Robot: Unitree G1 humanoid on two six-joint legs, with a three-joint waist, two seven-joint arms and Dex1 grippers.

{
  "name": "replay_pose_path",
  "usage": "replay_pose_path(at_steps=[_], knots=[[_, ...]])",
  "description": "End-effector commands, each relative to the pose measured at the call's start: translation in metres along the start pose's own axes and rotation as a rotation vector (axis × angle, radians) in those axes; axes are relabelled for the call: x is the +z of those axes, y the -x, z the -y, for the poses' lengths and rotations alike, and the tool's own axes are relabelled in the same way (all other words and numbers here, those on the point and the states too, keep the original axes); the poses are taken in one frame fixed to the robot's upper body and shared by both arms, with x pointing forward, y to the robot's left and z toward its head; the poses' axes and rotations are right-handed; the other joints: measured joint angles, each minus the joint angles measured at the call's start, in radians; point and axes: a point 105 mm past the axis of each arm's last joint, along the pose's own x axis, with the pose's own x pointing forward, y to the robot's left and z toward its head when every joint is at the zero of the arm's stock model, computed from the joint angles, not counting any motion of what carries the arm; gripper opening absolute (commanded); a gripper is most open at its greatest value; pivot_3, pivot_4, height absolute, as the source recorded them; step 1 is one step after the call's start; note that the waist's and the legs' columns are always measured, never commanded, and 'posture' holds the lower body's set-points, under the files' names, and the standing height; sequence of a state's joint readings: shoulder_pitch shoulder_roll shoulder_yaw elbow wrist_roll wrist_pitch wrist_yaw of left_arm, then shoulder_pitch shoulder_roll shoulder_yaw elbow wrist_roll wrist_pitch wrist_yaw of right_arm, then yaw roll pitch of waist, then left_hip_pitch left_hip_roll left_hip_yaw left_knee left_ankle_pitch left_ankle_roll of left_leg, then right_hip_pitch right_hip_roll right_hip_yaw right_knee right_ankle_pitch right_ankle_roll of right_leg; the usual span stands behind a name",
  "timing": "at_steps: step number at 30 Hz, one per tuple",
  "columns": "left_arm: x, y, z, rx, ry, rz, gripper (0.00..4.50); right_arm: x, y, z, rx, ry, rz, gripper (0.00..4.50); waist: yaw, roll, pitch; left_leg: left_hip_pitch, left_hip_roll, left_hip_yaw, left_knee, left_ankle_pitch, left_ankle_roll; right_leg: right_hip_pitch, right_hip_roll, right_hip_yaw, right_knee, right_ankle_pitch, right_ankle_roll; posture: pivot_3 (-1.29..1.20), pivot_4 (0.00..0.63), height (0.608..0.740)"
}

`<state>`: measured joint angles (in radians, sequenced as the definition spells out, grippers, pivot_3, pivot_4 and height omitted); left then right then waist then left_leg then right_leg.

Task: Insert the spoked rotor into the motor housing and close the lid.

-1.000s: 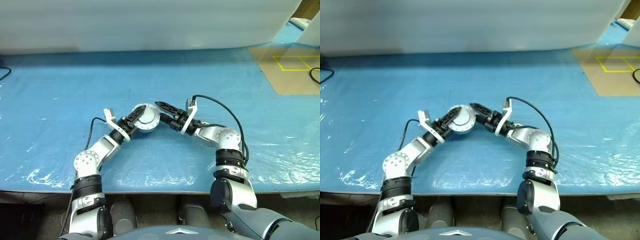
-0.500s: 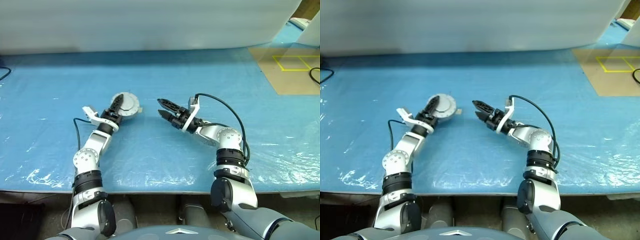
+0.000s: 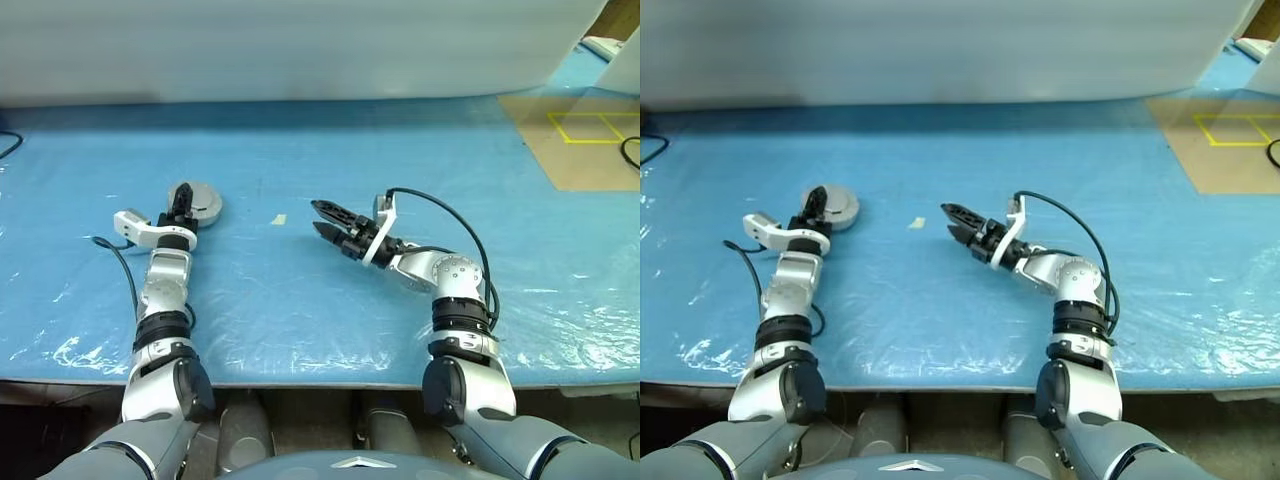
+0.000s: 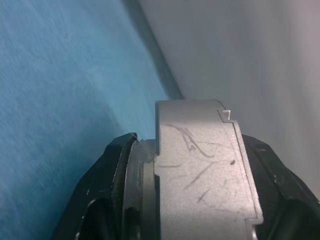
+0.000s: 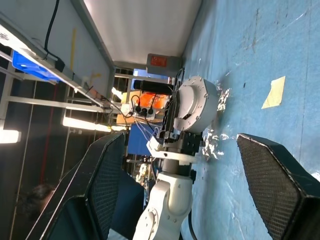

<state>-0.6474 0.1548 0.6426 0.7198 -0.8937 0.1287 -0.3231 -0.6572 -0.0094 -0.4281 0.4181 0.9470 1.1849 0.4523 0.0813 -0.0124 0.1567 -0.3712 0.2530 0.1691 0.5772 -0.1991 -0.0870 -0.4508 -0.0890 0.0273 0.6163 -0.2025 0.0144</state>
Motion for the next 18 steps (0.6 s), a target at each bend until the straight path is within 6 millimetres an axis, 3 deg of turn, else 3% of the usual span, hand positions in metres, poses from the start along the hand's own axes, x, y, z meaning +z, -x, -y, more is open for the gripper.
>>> replay_pose_path(at_steps=[1,9,15,18], knots=[[0.024,-0.010,0.015,-0.059,-0.055,0.091,2.83,0.002,0.001,-0.010,0.043,0.026,0.002,3.75,0.000,0.000,0.000,0.000,0.000,0.000,0.000,0.000,0.000,0.000,0.000,0.000,0.000,0.000,0.000,0.00,0.150,0.740],[0.022,-0.008,-0.003,0.006,-0.102,0.088,2.83,0.002,0.001,-0.008,0.034,0.034,0.003,3.75,0.002,0.000,0.000,0.001,0.000,0.000,0.001,-0.002,-0.003,0.000,0.000,0.000,0.003,0.000,0.000,0.00,0.150,0.740],[0.039,-0.002,-0.012,0.092,-0.197,0.206,4.47,0.001,0.000,-0.006,0.025,0.043,-0.006,3.82,0.003,0.000,0.000,0.002,0.000,-0.001,0.003,-0.002,-0.003,0.001,0.000,0.000,0.004,0.000,0.000,0.00,0.150,0.740],[0.055,0.003,-0.017,0.160,-0.284,0.292,4.47,0.001,0.000,-0.006,0.023,0.050,-0.013,3.82,0.003,0.000,0.000,0.002,0.000,-0.001,0.003,-0.002,-0.003,0.002,0.000,0.000,0.004,0.000,0.000,0.00,0.150,0.740]])
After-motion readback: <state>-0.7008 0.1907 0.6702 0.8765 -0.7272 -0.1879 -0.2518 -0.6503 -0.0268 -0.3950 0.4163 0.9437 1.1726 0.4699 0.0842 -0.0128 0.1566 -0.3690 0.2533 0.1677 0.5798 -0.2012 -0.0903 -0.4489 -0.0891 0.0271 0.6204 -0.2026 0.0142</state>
